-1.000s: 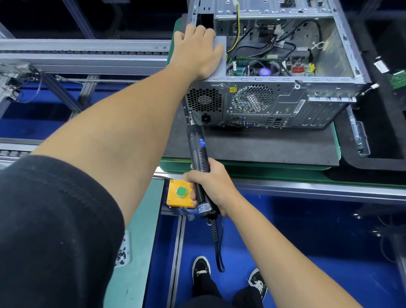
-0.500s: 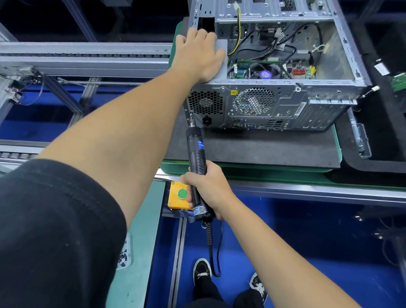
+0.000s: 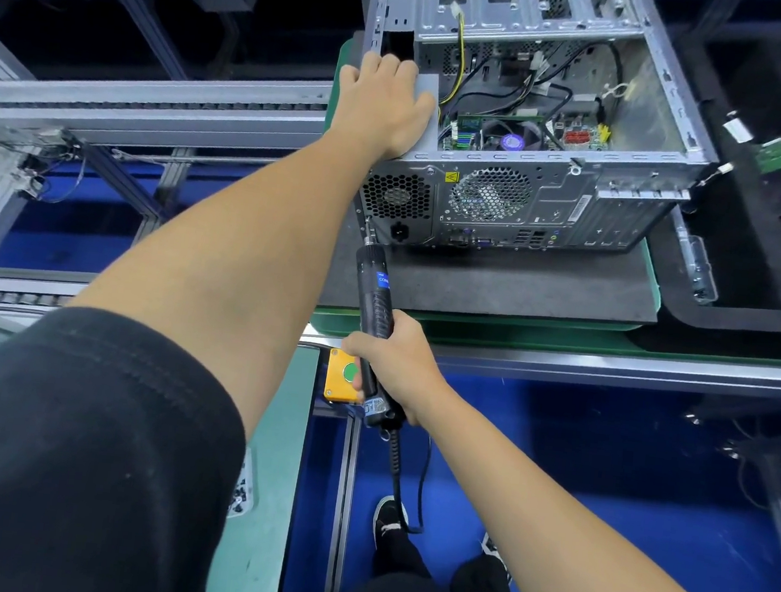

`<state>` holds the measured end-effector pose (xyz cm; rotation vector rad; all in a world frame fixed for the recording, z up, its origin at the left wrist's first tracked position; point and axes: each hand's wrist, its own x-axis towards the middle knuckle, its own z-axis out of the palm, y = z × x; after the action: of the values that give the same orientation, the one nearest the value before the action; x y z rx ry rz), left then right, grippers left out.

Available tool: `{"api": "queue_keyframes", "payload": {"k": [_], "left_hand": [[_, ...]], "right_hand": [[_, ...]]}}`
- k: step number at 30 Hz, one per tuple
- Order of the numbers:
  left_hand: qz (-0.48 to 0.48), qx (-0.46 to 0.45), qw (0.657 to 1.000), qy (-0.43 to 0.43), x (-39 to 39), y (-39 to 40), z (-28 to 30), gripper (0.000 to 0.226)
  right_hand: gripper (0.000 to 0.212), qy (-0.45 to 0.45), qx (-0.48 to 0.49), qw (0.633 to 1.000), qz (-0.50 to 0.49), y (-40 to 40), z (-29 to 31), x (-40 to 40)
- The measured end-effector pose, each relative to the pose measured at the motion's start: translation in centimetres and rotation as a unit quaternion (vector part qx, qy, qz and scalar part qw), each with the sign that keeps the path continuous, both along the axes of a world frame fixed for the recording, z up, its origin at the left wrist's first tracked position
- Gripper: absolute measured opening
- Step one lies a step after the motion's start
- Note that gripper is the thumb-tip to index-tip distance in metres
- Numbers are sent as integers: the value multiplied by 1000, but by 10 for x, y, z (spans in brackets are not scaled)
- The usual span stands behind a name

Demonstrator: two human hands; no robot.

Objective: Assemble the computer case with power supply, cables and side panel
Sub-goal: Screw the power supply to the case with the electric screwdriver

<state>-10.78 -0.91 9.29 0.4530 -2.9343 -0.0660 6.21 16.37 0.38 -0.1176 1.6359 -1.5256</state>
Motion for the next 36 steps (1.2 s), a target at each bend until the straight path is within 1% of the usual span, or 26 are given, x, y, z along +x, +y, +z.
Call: {"api": "queue_keyframes", "payload": {"k": [11, 16, 18, 20, 22, 24, 25, 27, 28, 29, 30, 32, 33, 34, 36], "left_hand": [[-2, 11, 1000, 13, 1, 0, 0, 45], [-4, 17, 1000, 14, 2, 0, 2, 44], [-10, 19, 1000, 15, 3, 1, 2, 39], [-15, 26, 999, 15, 7, 2, 4, 28], [-22, 57, 998, 35, 9, 2, 8, 17], [-8, 104, 990, 98, 15, 3, 12, 23], [18, 125, 979, 157, 21, 4, 14, 25], [104, 161, 942, 277, 39, 3, 13, 14], [155, 187, 923, 299, 51, 1, 8, 10], [209, 216, 908, 293, 64, -1, 2, 15], [256, 246, 896, 267, 76, -5, -7, 20], [313, 309, 879, 184, 94, -9, -26, 24], [322, 363, 864, 135, 101, -9, -33, 23], [316, 430, 841, 92, 106, -6, -38, 23], [284, 558, 779, 45, 113, 5, -45, 17]], "right_hand": [[24, -11, -9, 1000, -2, 3, 2, -1], [28, -10, -11, 1000, 1, 5, 2, -3], [30, -6, -13, 1000, 0, 5, 3, -3], [32, -9, -18, 1000, -4, 4, 3, -2], [33, -17, -23, 1000, -10, 3, 4, -1], [33, -22, -23, 999, -14, 2, 5, 0], [33, -21, -20, 999, -14, 1, 5, 0], [32, -15, -12, 1000, -13, -1, 6, 1], [32, -13, -10, 1000, -14, -1, 6, 2], [32, -16, -12, 1000, -16, -2, 7, 3], [32, -21, -17, 999, -20, -3, 7, 3], [33, -34, -25, 999, -29, -5, 8, 5], [34, -38, -26, 998, -32, -6, 8, 5], [33, -37, -24, 998, -34, -7, 8, 6], [33, -32, -17, 999, -33, -9, 8, 7]]}}
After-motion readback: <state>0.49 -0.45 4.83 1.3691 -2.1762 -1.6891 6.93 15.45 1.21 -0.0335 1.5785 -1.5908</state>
